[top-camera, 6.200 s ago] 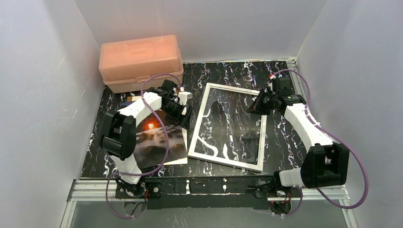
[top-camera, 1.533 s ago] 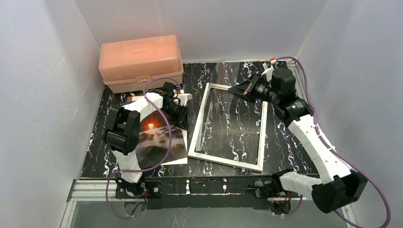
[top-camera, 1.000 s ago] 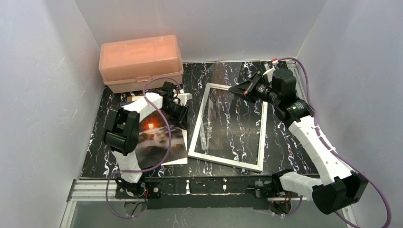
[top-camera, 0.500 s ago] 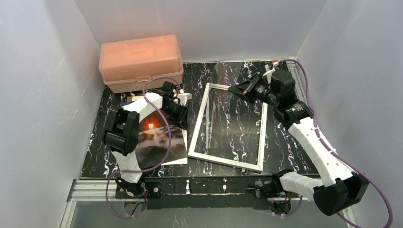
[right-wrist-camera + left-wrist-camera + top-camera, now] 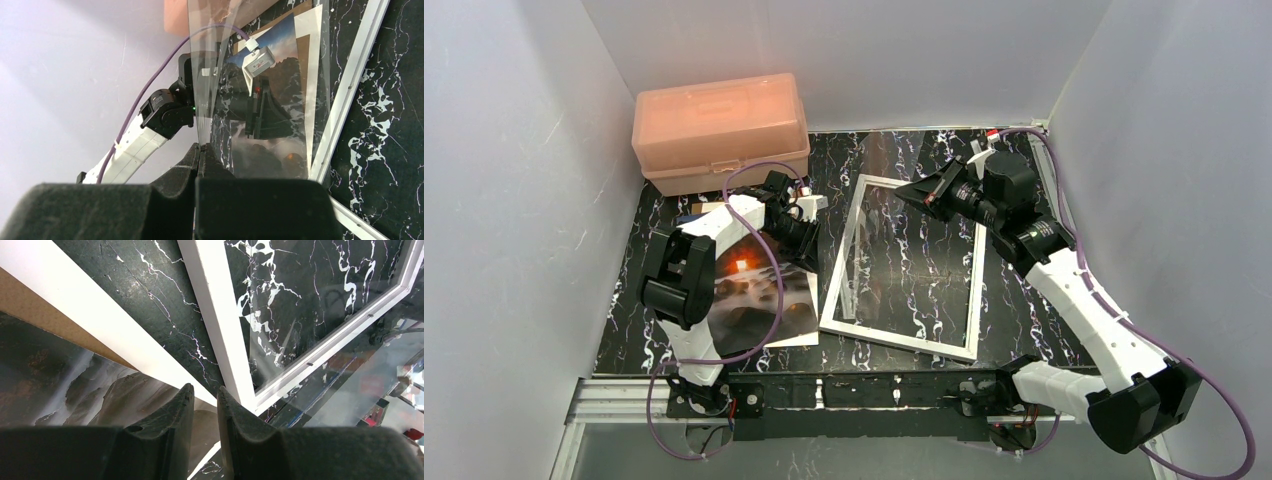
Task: Put the photo into the frame
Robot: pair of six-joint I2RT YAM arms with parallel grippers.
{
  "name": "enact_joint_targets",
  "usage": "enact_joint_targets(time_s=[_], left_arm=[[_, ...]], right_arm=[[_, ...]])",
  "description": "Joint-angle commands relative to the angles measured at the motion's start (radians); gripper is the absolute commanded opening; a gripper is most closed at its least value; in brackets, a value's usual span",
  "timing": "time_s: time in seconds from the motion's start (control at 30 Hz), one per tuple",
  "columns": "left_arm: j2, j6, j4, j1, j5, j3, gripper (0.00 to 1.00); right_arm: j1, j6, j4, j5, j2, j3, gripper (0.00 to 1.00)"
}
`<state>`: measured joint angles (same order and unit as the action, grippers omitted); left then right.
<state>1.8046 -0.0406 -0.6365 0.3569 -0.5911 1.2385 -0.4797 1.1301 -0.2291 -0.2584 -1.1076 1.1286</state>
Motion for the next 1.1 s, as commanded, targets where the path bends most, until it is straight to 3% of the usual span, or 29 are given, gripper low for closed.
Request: enact_joint_targets(time_s=[0.0, 1.07], left_arm=[[-0.049, -0.013, -0.022, -0.004, -0.009, -0.009, 0.22], [-0.059, -0.010, -0.019, -0.012, -0.014, -0.027, 0.24]], right_arm=[[-0.014, 0.019, 0.064, 0.035, 0.017, 0.011, 0.01], [-0.097, 0.042, 0.050, 0.136, 0.022, 0.077, 0.01]])
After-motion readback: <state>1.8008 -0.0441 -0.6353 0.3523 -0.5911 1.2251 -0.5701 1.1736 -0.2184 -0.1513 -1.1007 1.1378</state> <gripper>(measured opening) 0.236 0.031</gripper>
